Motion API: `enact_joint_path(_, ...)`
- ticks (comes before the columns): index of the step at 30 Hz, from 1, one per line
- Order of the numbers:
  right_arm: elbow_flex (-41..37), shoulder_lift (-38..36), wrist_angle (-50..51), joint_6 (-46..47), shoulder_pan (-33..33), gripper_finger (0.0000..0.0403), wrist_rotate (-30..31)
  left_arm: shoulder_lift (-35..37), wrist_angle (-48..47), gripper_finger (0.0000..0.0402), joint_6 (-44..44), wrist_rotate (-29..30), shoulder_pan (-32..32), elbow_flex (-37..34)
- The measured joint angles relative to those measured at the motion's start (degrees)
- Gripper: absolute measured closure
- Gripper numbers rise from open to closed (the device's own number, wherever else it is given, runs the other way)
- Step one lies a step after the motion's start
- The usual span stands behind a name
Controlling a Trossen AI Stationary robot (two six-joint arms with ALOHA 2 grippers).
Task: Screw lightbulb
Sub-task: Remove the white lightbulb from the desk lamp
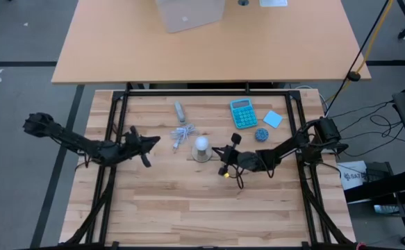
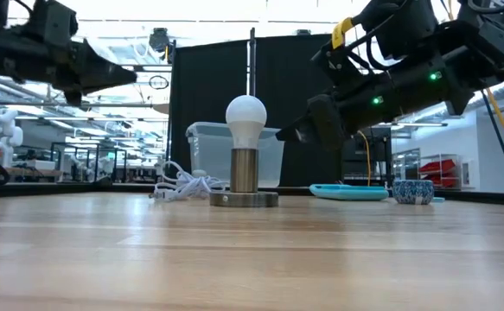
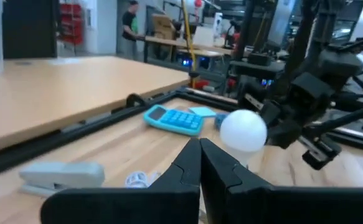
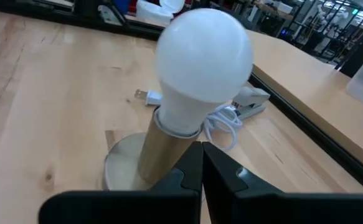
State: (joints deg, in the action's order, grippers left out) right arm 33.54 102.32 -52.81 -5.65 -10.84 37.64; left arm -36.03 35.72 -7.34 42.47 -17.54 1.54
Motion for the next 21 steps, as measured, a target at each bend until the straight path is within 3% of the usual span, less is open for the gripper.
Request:
enact_joint_path(5, 0.0, 0.0, -1.2, 0.0, 0.3, 0.0403, -0.1, -3.1, 0.9, 0.0401, -3.8, -7.5, 6.8, -0.3)
enact_joint_path(10, 0.0, 0.0, -2.3, -0.8, 0.4, 0.0403, -0.2, -9.5, 8.6, 0.0401, -4.2, -15.1, 11.7, -0.3)
enact_joint_path(13, 0.0, 0.0, -2.3, -1.4, 0.5, 0.0403, -0.2, -14.7, 14.0, 0.0401, -3.8, -17.2, 13.3, -0.1)
enact_joint_path(21, 0.0, 0.0, -3.2, -1.5, 0.8, 0.0403, -0.4, -28.9, 14.5, 0.0401, -1.4, -21.1, 13.6, 7.9)
